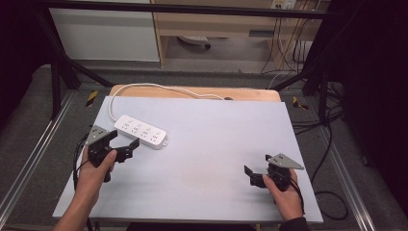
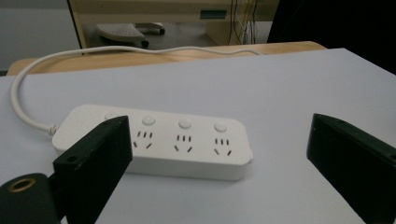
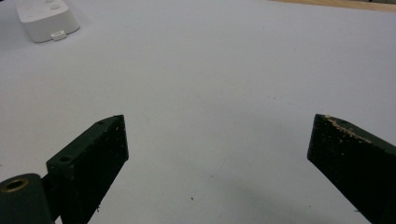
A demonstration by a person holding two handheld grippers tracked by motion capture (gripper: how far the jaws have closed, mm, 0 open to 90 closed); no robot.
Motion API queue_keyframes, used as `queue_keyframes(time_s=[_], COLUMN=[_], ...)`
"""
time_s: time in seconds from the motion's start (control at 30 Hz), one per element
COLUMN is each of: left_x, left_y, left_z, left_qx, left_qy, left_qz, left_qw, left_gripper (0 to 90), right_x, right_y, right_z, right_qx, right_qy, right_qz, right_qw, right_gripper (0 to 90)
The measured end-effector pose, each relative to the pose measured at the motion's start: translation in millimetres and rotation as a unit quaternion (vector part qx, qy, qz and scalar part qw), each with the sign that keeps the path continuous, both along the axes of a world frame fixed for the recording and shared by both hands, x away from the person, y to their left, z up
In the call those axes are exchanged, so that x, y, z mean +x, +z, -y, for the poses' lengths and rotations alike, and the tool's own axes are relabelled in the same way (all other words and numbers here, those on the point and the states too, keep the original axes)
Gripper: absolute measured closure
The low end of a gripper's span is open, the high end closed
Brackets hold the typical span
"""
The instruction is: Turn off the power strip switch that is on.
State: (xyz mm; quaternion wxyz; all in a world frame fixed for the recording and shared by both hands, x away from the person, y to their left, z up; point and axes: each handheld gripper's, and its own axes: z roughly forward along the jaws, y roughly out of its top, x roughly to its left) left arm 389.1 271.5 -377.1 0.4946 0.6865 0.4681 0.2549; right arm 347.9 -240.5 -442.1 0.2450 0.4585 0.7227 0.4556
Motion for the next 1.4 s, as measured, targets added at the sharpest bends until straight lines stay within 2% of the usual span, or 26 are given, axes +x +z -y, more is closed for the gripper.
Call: queue_keyframes(time_s=[0.13, 0.17, 0.23, 0.33, 0.37, 0.47, 0.63, 0.8, 1.07, 1.3, 1.4], left_x=[9.3, 16.8, 22.9, 27.2, 30.8, 34.4, 47.5, 62.1, 76.0, 91.3, 97.6], left_y=[3.1, 3.6, 3.9, 5.3, 7.1, 8.9, 4.3, 0.1, 1.9, 1.6, 2.9], left_z=[4.4, 7.5, 10.1, 12.0, 14.1, 15.1, 17.6, 15.5, 11.5, 7.9, 7.2], left_qx=[0.004, 0.008, 0.019, 0.027, 0.042, 0.037, 0.029, 0.016, 0.019, 0.028, 0.017], left_qy=[-0.003, 0.016, 0.025, 0.030, 0.030, 0.032, 0.046, 0.035, 0.037, 0.046, 0.046], left_qz=[0.004, -0.007, -0.015, -0.010, 0.000, 0.003, -0.005, -0.003, 0.012, 0.008, 0.010], left_qw=[1.0000, 0.9998, 0.9994, 0.9991, 0.9987, 0.9988, 0.9985, 0.9993, 0.9990, 0.9985, 0.9988], left_gripper=[6.8, 7.8, 9.6, 9.9, 9.1, 7.7, 7.2, 7.6, 8.5, 8.9, 9.3], right_x=[1.4, 0.7, -0.6, -0.5, 0.9, 1.3, 2.7, 2.3, 0.4, -0.2, -1.5], right_y=[-0.3, -0.5, -2.6, -4.2, -5.1, -5.4, -6.1, -5.3, -1.7, -0.1, 1.5], right_z=[-6.9, -8.7, -11.2, -13.2, -14.0, -14.2, -14.3, -13.2, -10.7, -9.1, -7.9], right_qx=[-0.006, -0.009, -0.020, -0.026, -0.027, -0.027, -0.027, -0.030, -0.026, -0.026, -0.025], right_qy=[0.003, 0.004, 0.004, 0.004, 0.005, 0.006, 0.005, 0.007, 0.003, -0.002, -0.006], right_qz=[0.000, -0.003, -0.004, -0.008, -0.009, -0.010, -0.014, -0.015, -0.011, -0.015, -0.017], right_qw=[1.0000, 0.9999, 0.9998, 0.9996, 0.9996, 0.9996, 0.9995, 0.9994, 0.9996, 0.9996, 0.9995], right_gripper=[5.9, 5.9, 5.9, 5.6, 5.5, 5.1, 4.9, 4.9, 4.6, 4.7, 4.7])
